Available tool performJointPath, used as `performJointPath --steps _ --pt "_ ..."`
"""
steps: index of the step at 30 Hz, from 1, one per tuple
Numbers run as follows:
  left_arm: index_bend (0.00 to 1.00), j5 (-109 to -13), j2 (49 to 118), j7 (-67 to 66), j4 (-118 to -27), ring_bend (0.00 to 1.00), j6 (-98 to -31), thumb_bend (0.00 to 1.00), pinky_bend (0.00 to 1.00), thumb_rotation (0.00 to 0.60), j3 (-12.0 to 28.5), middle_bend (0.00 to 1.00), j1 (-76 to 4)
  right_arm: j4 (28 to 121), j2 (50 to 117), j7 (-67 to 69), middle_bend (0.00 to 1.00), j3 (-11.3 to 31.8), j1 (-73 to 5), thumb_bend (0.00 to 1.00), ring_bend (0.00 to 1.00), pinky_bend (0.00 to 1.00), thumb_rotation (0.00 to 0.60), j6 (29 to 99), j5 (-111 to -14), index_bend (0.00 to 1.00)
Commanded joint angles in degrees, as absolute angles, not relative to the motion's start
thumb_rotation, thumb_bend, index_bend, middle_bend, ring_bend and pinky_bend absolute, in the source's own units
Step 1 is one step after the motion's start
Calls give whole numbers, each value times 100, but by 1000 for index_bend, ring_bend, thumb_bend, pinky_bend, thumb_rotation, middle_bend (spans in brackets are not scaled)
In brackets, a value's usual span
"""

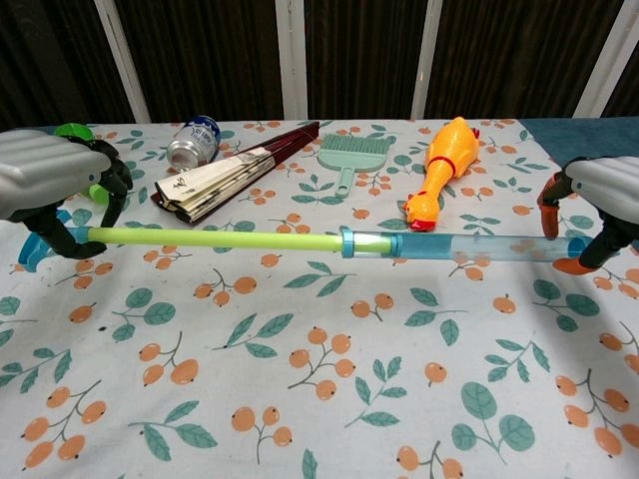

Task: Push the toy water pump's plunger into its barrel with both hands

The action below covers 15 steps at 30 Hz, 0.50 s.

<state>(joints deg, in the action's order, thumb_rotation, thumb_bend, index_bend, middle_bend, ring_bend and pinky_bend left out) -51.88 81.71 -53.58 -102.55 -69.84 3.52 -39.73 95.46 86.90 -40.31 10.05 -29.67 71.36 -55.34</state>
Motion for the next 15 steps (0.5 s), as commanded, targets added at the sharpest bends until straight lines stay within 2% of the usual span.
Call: performJointPath --steps 1,15 --pt "634 -5215 8212 -5400 -10316 0 -7039 546 74 600 339 173 -3978 9708 8627 -4110 240 1027 -2977 314 0 0 600 7215 -5541 769" --pt "635 -5206 8387 -5480 -10673 0 -7309 546 74 600 410 173 -3969 10300 8576 -4400 240 958 -3014 314 0 0 600 7427 -5634 773"
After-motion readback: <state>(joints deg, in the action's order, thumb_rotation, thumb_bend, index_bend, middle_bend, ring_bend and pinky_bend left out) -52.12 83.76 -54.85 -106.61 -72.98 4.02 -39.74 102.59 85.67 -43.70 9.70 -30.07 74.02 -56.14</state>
